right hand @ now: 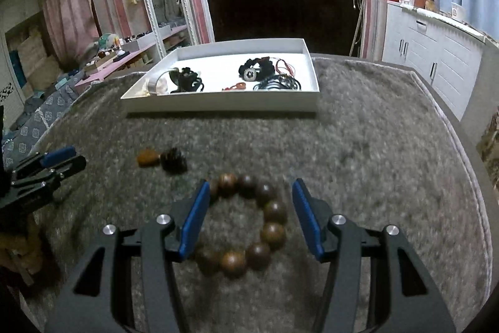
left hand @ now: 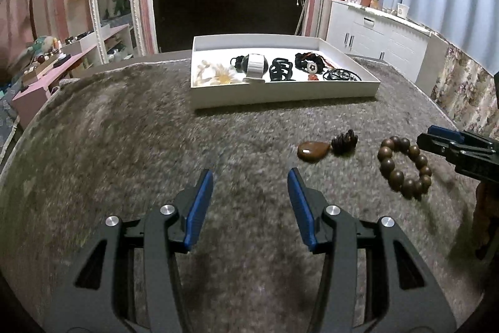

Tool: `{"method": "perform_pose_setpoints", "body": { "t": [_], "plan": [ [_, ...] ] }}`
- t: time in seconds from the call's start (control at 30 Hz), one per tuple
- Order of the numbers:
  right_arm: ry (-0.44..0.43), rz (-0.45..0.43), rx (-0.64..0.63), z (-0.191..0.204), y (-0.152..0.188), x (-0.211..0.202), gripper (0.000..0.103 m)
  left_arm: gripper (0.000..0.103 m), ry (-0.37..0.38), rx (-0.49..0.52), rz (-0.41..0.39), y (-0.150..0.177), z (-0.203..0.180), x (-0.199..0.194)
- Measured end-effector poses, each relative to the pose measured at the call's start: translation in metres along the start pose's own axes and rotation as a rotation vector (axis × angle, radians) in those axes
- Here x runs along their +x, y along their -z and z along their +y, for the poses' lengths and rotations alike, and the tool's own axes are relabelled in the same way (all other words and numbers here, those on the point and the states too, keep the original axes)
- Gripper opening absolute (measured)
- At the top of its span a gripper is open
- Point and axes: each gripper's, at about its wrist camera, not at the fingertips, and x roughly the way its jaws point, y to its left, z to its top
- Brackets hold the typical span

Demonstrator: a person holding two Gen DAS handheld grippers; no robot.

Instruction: Organize jewelry

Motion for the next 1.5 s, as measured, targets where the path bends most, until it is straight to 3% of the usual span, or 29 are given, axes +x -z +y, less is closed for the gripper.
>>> {"method": "perform_pose_setpoints", "body": {
  "t": [0.33, 0.57, 0.77, 1.13, 1.33, 1.43, 1.5],
  "plan": [
    [0.011, 0.011, -0.019, -0.007, 0.013, -0.009, 0.055, 0.049, -0.002, 0.012, -0.011, -0.002, -0.017, -0.014],
    [0.018, 0.03, -0.041, -0.025, 0.008, -0.005, 0.055, 0.049, 0.02, 0.028, 0.023, -0.011, -0.051, -0.009],
    [0.003, 0.041, -0.045, -0.03, 0.003, 0.004, 0.055, 0.049, 0.042, 0.064, 0.034, -0.025, -0.074, 0.009],
    [-0.011, 0.071, -0.075, -0.021, -0.004, 0.031, 0.055, 0.05, 0.053, 0.053, 0.082, -0.035, -0.081, 0.059],
    [-0.015, 0.072, -0.064, -0.022, -0.004, 0.032, 0.055, 0.054, 0.09, 0.056, 0.061, -0.041, -0.09, 0.065],
    [-0.013, 0.08, -0.073, -0.022, -0.003, 0.034, 0.052, 0.054, 0.098, 0.056, 0.066, -0.042, -0.094, 0.07],
    [-0.015, 0.093, -0.076, -0.021, -0.003, 0.037, 0.038, 0.053, 0.101, 0.059, 0.071, -0.042, -0.097, 0.073]
  ]
}}
